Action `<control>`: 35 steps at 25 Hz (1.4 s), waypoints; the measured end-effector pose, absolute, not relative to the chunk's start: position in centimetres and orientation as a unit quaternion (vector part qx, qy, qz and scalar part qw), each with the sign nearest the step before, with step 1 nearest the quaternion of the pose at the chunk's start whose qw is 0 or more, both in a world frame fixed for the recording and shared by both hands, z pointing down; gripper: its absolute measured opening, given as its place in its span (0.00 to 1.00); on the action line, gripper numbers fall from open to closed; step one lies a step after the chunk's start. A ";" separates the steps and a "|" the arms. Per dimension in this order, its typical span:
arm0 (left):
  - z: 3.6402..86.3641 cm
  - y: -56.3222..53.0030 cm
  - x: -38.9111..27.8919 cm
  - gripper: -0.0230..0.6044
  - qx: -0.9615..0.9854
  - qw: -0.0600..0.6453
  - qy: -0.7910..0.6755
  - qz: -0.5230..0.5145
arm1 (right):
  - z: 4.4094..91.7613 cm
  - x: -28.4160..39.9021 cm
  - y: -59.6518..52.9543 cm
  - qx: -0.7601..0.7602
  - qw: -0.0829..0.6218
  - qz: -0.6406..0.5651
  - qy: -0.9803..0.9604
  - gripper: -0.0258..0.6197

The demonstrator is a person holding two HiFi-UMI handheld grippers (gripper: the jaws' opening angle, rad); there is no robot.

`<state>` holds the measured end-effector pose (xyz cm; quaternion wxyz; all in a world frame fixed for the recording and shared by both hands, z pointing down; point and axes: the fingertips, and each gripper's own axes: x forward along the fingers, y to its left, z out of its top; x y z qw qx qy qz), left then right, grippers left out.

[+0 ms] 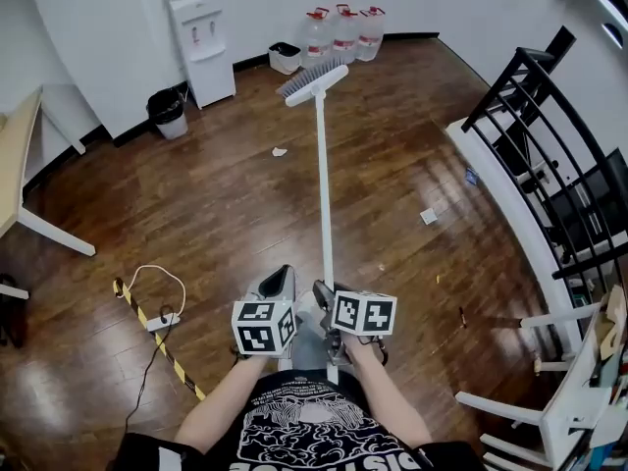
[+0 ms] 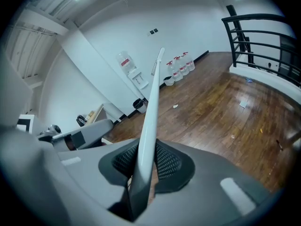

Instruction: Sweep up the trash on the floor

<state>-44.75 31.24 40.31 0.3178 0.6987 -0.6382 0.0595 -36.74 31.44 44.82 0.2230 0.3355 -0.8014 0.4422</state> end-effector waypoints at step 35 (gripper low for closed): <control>46.2 -5.7 -57.7 0.04 0.697 0.328 -0.625 0.125 | 55.0 -51.9 -1.7 0.260 0.345 0.488 -0.759 0.16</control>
